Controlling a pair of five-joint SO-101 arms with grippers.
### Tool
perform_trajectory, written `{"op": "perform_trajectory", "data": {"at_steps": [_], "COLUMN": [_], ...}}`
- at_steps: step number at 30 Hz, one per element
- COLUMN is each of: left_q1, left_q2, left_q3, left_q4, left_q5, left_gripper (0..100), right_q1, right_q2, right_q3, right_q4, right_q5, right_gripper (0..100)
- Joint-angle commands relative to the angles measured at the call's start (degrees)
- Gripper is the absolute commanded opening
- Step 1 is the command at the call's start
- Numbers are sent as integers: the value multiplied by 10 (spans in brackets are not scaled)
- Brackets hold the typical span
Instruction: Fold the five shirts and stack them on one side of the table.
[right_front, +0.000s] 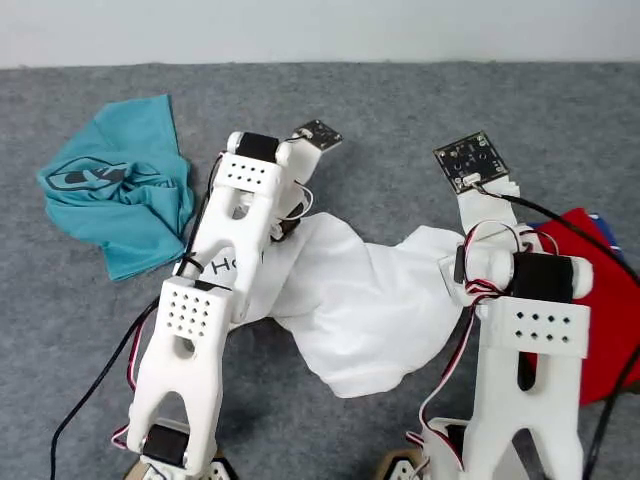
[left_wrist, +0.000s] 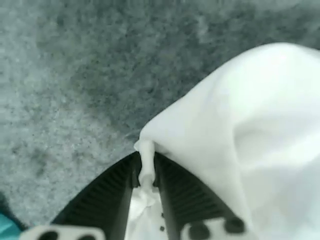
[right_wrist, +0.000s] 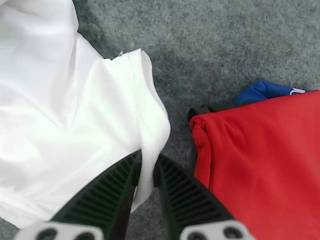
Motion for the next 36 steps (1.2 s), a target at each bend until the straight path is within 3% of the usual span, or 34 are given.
{"op": "perform_trajectory", "data": {"at_steps": [1,8,17,20,25,36], "left_q1": [-3,-39,-81,-88,-91,-91], "left_q2": [-35,-179,-375,-438,-568,-904], "left_q3": [-43,-59,-53,-21,59,163], "left_q4": [11,11,12,12,12,11], "left_q5": [2,2,2,2,-1,-2], "left_gripper": [14,14,14,14,14,15], "right_q1": [6,7,8,8,8,8], "right_q2": [-9,-9,-10,-10,-15,-15], "right_q3": [-2,-2,-23,-84,-249,-655], "right_q4": [-7,-45,-253,-275,-251,-22], "right_q5": [0,-40,-109,-135,-139,-141], "right_gripper": [10,10,10,10,10,10]}}
